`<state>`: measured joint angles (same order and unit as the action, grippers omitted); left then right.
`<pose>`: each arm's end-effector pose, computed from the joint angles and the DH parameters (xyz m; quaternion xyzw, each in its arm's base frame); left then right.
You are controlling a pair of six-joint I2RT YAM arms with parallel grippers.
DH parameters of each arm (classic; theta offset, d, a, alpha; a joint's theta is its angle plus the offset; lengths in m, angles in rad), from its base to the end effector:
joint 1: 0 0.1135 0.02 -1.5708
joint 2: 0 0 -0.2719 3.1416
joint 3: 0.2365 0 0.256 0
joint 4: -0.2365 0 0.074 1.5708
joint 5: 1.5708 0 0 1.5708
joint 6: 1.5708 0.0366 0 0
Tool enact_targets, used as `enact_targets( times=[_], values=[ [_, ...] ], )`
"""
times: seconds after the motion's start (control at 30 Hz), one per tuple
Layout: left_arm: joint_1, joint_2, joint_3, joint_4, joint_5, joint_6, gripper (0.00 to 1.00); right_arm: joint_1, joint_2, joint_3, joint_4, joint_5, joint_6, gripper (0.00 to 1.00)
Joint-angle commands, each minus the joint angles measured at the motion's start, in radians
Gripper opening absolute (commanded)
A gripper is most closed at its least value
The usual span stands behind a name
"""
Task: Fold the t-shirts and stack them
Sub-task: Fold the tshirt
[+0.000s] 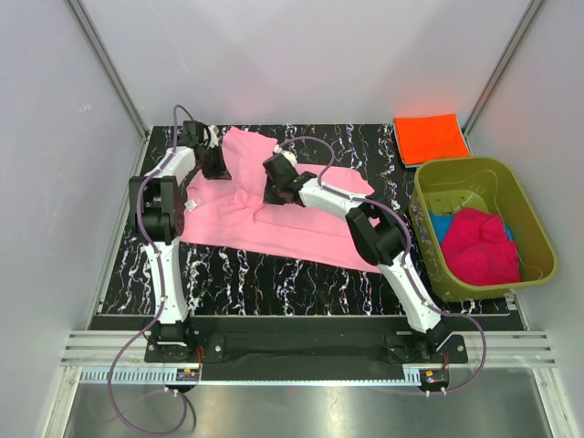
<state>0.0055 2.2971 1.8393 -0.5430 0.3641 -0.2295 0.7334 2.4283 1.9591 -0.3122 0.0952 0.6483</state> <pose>0.5088 -0.0102 0.1695 -0.0601 0.9433 -0.2036 0.2554 0.4132 0.3677 0.1546 -0.0209 0.9220 0.2109 0.3240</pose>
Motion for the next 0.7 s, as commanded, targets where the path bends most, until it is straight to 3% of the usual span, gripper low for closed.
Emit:
enact_targets(
  times=[0.0,0.23,0.3,0.4,0.57,0.67],
  values=[
    [0.005,-0.027,0.058,0.025,-0.017,-0.031,0.00,0.006,-0.081,0.009,0.013,0.047,-0.024,0.00],
    [0.005,-0.028,0.049,0.031,0.025,0.024,0.00,0.006,-0.084,-0.006,0.015,0.049,-0.009,0.00],
    [0.005,-0.039,0.034,0.034,0.073,0.079,0.15,0.004,-0.090,-0.014,0.012,0.060,0.001,0.00],
    [0.007,-0.047,0.020,0.035,0.098,0.122,0.27,0.006,-0.098,-0.035,0.012,0.081,0.005,0.00],
    [0.008,-0.048,0.005,0.031,0.166,0.217,0.38,0.006,-0.104,-0.057,0.013,0.087,0.017,0.00],
    [0.010,-0.039,0.003,0.009,0.125,0.251,0.36,0.006,-0.104,-0.057,0.010,0.086,0.017,0.00]
  ],
)
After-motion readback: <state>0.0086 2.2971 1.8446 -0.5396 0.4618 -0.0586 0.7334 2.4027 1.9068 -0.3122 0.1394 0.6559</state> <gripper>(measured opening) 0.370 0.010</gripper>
